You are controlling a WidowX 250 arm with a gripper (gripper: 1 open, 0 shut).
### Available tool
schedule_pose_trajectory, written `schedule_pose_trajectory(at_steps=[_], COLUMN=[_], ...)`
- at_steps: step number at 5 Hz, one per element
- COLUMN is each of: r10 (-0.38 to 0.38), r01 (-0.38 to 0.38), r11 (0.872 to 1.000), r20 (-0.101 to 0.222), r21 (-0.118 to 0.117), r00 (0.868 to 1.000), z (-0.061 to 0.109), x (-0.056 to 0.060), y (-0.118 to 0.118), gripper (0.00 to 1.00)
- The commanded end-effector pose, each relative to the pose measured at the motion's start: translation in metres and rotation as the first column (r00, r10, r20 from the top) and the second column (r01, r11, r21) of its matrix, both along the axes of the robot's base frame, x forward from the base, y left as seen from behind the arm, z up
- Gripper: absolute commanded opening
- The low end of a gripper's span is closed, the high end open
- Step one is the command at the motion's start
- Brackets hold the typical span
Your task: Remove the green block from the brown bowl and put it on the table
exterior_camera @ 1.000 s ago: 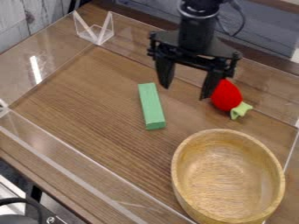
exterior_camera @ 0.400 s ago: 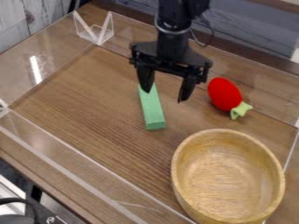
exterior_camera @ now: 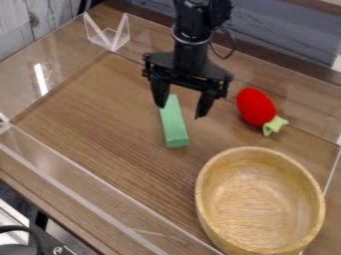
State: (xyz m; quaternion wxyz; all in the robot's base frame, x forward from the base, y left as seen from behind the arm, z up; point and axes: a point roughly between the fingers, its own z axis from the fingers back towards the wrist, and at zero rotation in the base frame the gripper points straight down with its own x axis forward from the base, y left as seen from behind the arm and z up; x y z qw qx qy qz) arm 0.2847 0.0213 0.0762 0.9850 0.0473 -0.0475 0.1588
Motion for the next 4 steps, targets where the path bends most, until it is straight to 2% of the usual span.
schedule_pose_trajectory(at_steps=[1, 2, 3, 4], r10=[0.012, -0.001, -0.016, 0.016], r01=[-0.012, 0.001, 0.016, -0.016], r11=[1.000, 1.000, 1.000, 1.000], r20=[0.040, 0.036, 0.033, 0.032], r21=[0.007, 0.008, 0.008, 0.008], r00=[0.999, 0.999, 0.999, 0.999], z=[0.011, 0.011, 0.013, 0.016], x=[0.012, 0.015, 0.019, 0.027], y=[0.007, 0.009, 0.010, 0.006], gripper=[1.00, 0.00, 0.00, 0.00])
